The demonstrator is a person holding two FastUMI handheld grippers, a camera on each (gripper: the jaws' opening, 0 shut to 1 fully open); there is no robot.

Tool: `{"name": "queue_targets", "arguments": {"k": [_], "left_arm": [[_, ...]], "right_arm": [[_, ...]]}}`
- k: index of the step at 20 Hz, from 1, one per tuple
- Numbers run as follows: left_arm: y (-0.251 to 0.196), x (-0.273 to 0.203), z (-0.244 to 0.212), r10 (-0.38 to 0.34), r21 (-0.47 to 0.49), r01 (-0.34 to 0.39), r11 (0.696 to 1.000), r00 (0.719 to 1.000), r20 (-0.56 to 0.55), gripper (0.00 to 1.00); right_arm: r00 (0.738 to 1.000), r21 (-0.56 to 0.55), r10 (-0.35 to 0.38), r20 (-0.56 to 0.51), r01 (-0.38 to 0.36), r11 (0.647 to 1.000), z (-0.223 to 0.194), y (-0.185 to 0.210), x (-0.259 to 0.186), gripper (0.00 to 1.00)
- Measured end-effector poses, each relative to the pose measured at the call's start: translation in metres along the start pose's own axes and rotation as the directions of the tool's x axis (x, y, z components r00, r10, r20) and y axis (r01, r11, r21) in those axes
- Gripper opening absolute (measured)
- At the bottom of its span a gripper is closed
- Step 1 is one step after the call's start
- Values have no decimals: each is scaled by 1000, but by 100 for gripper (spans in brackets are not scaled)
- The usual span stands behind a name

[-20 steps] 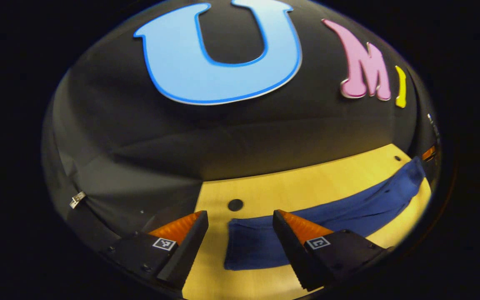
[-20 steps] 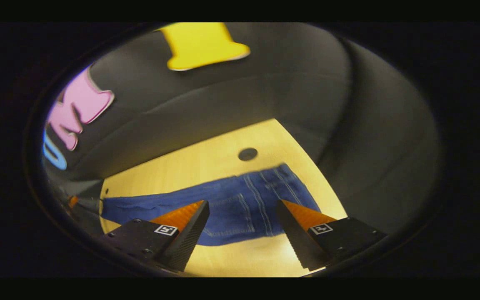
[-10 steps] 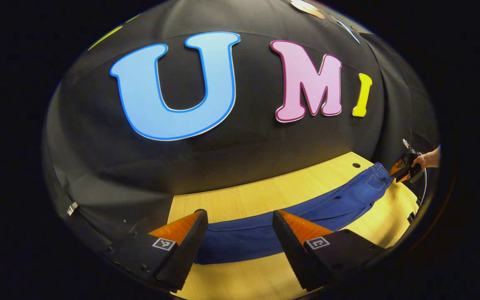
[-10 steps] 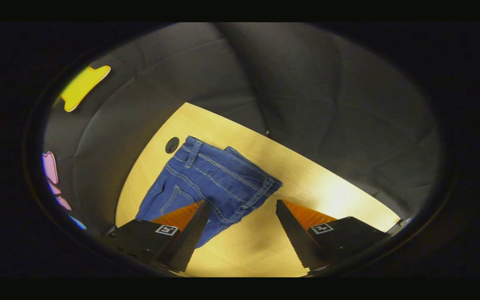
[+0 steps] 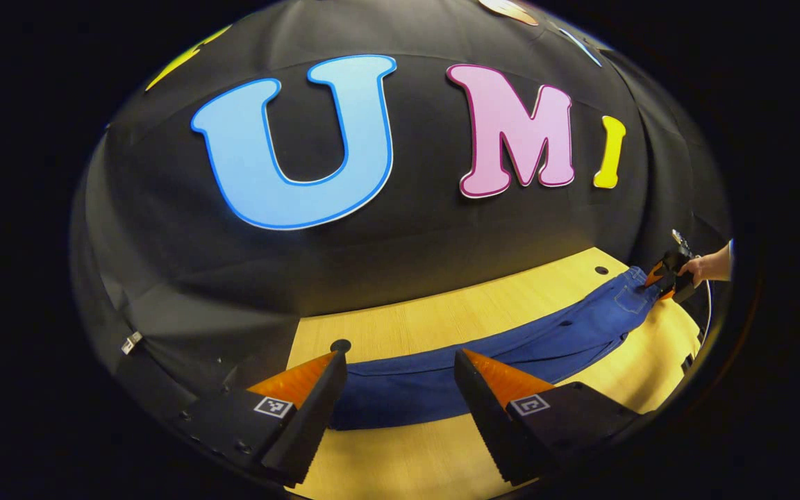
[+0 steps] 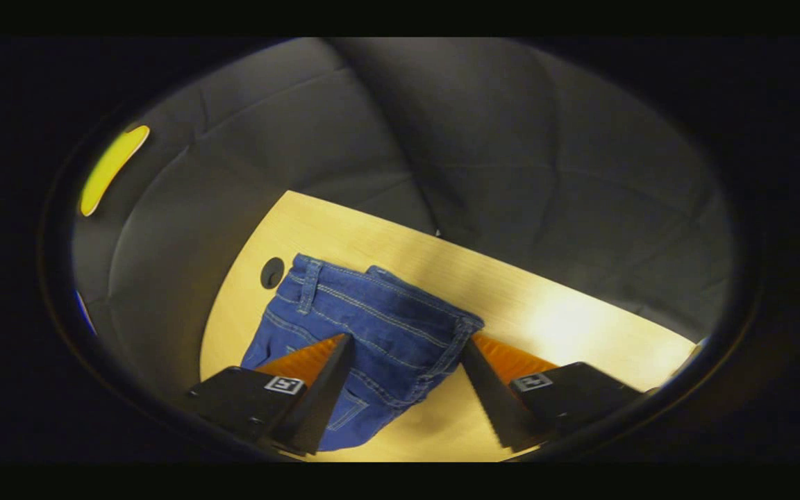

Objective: Grasp the waist and the cuffs of the jeans and fold them to make the two legs overlap; first hold the waist and fold one-third of the jeans toward the cuffs, then hold the cuffs and fold the remaining one-third in the same direction to finish folding.

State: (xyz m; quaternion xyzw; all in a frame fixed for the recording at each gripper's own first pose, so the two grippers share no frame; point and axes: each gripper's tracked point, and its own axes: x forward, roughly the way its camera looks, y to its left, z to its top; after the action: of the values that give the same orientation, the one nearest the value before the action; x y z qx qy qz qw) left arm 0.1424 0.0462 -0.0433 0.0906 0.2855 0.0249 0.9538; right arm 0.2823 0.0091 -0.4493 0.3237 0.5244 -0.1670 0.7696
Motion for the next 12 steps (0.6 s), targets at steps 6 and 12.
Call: {"name": "queue_targets", "arguments": {"k": [6,12], "left_arm": [[-2,-5,-7,14,-9,-15,1000,1000,-22,98],[10,-26,-12,22,-37,-22,999,1000,-11,98]], "right_arm": [[997,-42,67,47,-66,997,2,7,-2,10],[952,-91,236,196,-222,971,22,36,-66,0]]}}
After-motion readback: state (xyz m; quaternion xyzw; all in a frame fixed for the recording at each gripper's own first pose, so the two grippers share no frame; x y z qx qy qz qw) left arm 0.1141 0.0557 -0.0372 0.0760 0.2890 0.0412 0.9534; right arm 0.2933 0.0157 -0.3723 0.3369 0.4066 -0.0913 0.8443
